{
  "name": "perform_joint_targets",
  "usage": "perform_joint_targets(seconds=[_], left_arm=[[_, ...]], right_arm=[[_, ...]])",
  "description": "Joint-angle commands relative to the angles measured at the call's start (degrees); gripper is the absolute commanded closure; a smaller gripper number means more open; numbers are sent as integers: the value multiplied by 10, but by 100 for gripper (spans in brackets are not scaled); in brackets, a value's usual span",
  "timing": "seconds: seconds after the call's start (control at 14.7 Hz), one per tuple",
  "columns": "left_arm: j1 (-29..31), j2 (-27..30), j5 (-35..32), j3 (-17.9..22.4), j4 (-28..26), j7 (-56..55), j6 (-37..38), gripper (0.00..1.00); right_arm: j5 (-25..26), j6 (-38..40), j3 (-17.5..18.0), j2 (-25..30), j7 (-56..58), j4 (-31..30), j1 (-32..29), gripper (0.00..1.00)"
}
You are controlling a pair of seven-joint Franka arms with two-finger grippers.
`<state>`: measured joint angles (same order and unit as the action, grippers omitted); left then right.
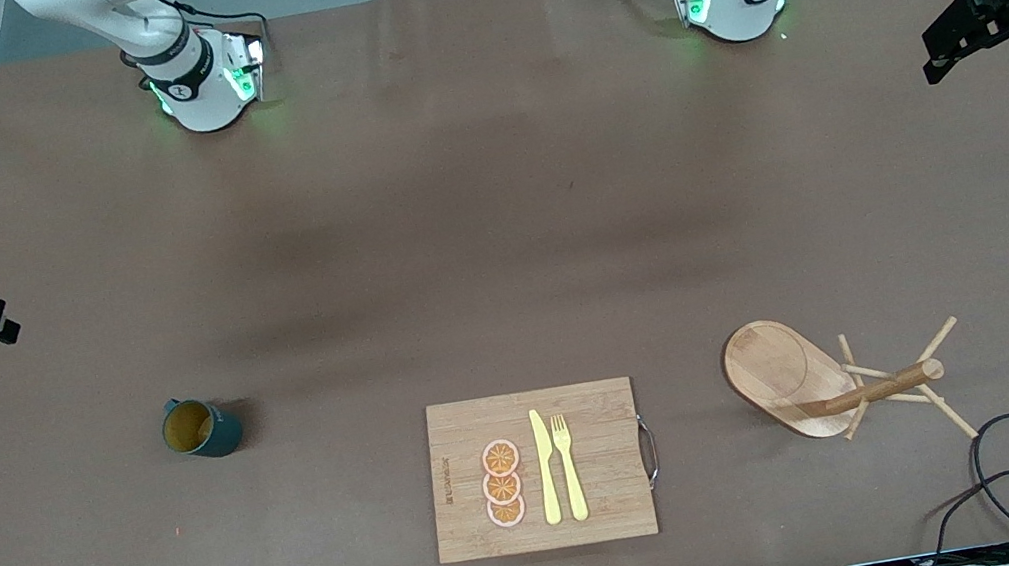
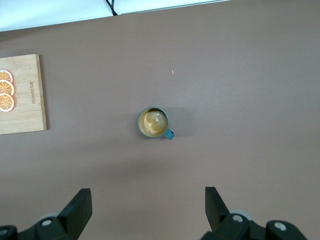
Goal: Transfer cup from left to right arm and place
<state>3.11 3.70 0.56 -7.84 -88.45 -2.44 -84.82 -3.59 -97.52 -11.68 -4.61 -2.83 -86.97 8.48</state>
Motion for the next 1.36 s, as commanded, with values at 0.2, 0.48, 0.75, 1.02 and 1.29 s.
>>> perform_joint_targets(seconds=[0.2,0.48,0.75,1.02,1.29], left_arm=[[1,-8,-17,-1,15,8,22,0],[1,-7,-34,-2,13,34,26,0],[1,-4,-35,-2,3,36,24,0],[1,-4,-32,-2,6,45,26,0],[-1,-3,-26,-7,11,34,26,0]], right_arm=[[3,2,5,18,-10,-14,-2,0],[3,1,5,18,-10,-14,-2,0],[3,2,5,18,-10,-14,-3,0],[3,2,20,18,-9,-14,-27,0],[3,3,82,19,-8,-14,-87,0]])
